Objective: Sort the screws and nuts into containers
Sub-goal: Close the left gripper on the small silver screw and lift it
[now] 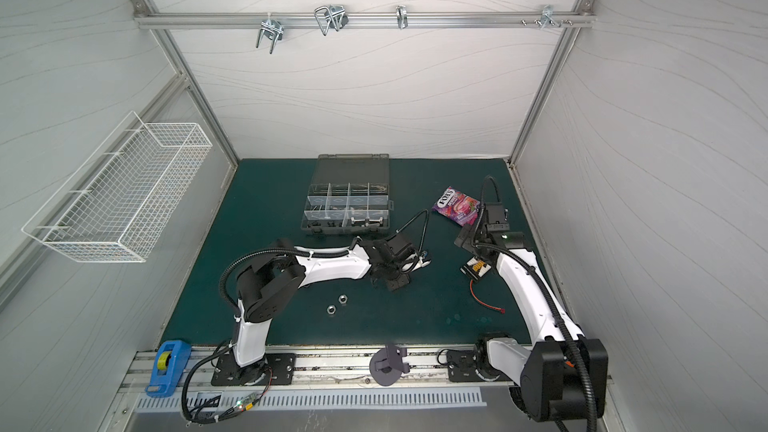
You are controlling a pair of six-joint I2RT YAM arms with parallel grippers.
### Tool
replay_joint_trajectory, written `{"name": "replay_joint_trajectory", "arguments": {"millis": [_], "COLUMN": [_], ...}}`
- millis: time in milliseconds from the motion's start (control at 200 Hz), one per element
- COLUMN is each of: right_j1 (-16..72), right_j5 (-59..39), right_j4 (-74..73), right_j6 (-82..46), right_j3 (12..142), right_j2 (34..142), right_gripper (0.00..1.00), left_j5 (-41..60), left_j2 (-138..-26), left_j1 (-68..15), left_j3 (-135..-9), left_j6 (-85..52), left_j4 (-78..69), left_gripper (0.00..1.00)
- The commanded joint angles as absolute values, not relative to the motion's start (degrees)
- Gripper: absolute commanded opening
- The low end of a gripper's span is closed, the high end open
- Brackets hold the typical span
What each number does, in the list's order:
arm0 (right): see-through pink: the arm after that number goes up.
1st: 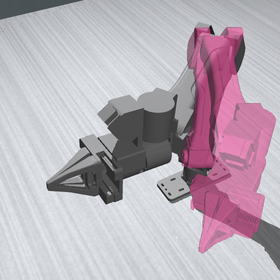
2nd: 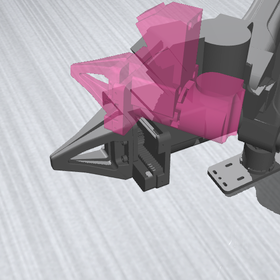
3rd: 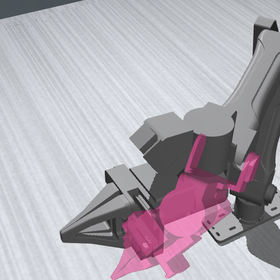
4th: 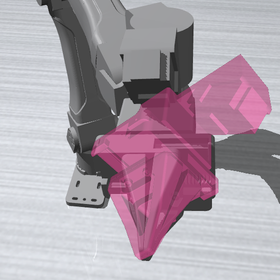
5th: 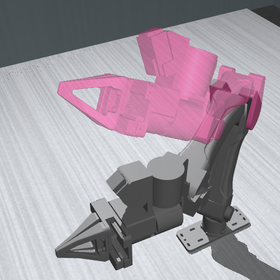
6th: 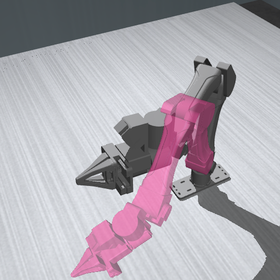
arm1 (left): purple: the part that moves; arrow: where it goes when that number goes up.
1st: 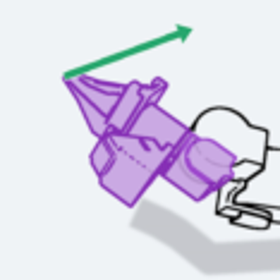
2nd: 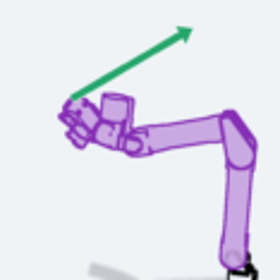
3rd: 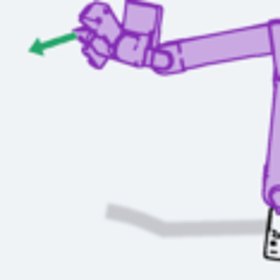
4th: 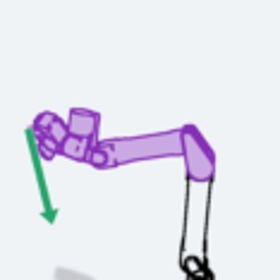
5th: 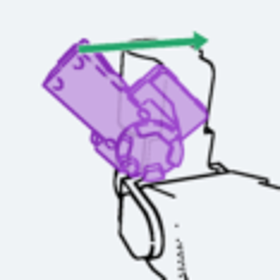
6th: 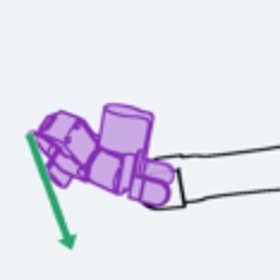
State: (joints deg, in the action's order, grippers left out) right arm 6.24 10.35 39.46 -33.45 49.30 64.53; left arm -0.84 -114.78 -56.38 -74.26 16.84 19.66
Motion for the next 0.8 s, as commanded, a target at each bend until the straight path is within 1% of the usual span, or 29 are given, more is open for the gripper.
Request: {"name": "replay_joint_trajectory", "arguments": {"millis": [0,390,795], "right_j1": [5.89,5.88,5.83], "right_j5": [10.09,9.67,9.4], "right_j4": [39.81,39.57,39.38], "right_j6": [-34.04,-34.09,-34.01], "right_j3": [48.8,48.95,49.48], "right_j2": [63.54,63.59,64.04], "right_gripper": [0.99,0.99,0.99], "left_j5": [-4.41,-6.42,-6.46], "left_j2": [-113.99,-109.62,-105.81], "left_j1": [-55.81,-53.56,-48.43], "left_j3": [-72.66,-72.69,-71.63], "left_j6": [16.45,12.8,7.78], "left_j4": [25.89,23.57,21.45], "left_gripper": [0.0,0.0,0.0]}}
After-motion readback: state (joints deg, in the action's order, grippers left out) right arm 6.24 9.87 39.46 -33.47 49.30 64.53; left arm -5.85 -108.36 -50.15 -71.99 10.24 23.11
